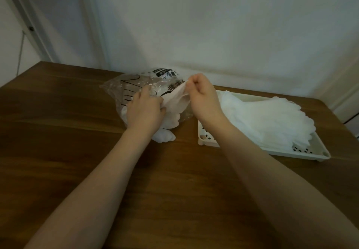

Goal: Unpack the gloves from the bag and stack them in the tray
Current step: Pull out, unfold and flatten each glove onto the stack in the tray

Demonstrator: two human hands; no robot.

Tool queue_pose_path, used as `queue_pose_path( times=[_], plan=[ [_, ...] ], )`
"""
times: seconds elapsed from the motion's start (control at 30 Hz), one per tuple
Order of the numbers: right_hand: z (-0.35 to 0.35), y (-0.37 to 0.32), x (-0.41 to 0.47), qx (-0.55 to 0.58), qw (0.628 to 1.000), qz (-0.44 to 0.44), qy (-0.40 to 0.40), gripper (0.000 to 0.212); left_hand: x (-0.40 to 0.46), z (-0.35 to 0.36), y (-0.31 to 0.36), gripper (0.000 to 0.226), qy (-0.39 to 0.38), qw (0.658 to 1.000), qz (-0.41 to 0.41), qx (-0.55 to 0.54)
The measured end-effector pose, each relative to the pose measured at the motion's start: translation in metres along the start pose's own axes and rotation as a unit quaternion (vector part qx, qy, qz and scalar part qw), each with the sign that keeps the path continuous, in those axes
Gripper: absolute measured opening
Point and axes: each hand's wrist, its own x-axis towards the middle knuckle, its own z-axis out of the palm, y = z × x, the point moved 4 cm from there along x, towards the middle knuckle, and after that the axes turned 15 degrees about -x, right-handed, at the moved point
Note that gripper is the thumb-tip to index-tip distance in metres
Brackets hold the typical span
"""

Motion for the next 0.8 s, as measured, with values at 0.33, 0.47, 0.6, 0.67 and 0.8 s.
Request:
queue_pose_path(
  times=[0.33, 0.47, 0.6, 0.67, 0.8],
  plan=[
    [-0.016, 0.019, -0.003, 0.578, 0.783, 0.228, -0.004, 0.014, -0.003, 0.007, -0.012, 0.034, -0.014, 1.0, -0.022, 0.016],
    [-0.037, 0.02, -0.008, 0.646, 0.741, 0.18, 0.011, 0.015, -0.01, -0.001, 0.003, 0.048, -0.021, 1.0, -0.019, -0.011],
    [-0.057, 0.015, -0.009, 0.682, 0.722, 0.118, -0.002, 0.026, -0.019, -0.01, 0.039, 0.059, -0.024, 0.998, 0.038, -0.044],
    [-0.06, 0.012, -0.013, 0.694, 0.713, 0.093, -0.036, 0.031, -0.026, -0.014, 0.055, 0.061, -0.008, 0.989, 0.088, -0.116],
    [-0.068, 0.009, -0.021, 0.574, 0.814, 0.049, -0.08, 0.03, -0.035, -0.032, 0.088, 0.059, 0.04, 0.926, 0.181, -0.33]
  ],
)
